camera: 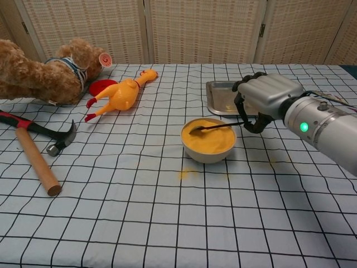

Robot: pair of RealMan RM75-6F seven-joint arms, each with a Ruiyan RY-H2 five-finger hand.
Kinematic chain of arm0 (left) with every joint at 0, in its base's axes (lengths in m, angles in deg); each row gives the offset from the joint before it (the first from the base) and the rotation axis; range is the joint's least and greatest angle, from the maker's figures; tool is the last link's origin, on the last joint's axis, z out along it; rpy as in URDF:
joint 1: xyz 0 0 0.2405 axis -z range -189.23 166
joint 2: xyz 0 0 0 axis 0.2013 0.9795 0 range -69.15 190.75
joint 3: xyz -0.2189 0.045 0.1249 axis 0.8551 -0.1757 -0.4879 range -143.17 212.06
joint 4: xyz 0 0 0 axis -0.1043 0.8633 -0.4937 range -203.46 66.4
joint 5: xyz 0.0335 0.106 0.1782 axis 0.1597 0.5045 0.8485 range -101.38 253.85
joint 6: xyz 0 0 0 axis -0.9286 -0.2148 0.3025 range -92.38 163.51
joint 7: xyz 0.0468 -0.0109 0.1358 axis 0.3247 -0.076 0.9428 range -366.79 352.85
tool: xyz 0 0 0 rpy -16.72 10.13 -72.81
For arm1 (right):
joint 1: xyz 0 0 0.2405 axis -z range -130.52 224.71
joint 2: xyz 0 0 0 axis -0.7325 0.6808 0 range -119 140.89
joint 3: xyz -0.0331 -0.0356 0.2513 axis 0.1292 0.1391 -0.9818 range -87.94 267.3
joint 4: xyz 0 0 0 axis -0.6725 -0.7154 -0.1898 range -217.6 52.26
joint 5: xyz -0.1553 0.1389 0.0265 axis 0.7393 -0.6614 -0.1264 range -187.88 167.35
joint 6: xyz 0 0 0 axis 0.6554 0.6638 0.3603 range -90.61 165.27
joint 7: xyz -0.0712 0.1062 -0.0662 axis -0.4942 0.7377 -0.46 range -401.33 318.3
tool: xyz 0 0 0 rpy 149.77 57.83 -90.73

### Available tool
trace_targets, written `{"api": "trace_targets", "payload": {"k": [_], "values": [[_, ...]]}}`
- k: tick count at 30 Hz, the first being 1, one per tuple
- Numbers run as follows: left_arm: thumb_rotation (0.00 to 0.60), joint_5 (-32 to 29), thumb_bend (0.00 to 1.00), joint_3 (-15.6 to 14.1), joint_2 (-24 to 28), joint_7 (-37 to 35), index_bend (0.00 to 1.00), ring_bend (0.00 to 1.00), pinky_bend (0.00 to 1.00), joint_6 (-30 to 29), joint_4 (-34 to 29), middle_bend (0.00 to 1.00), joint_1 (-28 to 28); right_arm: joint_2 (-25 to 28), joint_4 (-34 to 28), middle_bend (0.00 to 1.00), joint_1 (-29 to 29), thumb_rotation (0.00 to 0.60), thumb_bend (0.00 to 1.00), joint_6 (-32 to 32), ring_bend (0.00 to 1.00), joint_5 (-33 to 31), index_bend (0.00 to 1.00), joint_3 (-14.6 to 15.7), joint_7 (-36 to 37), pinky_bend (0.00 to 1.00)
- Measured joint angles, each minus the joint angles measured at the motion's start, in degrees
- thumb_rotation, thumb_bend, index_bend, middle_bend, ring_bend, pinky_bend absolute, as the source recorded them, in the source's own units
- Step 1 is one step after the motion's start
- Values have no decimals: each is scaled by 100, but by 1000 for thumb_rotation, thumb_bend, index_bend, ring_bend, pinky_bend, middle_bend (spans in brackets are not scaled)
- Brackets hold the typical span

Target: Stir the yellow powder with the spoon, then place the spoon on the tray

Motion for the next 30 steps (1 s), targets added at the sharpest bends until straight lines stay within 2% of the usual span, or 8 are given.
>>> {"api": "trace_targets", "payload": {"k": [6,10,18,26,30], "values": [[600,17,461,-6,-10,37,0,0,95,17,-13,0,11,297,-491,115,79,600,548,-26,0,-95,821,71,-59,0],[600,32,461,-18,-20,91,0,0,95,23,-40,0,11,386,-659,122,146,600,548,-256,0,122,832,42,152,0],[600,15,462,-1,-24,75,0,0,95,-10,-28,0,2,190,-296,131,160,600,550,-477,0,376,837,-47,423,0],[600,9,461,3,-19,41,0,0,95,-18,-7,0,-1,-81,100,133,63,600,553,-257,0,279,845,-15,373,0],[600,8,461,2,-19,39,0,0,95,-22,-3,0,-4,-55,75,133,55,600,568,-171,0,207,857,37,283,0]]}}
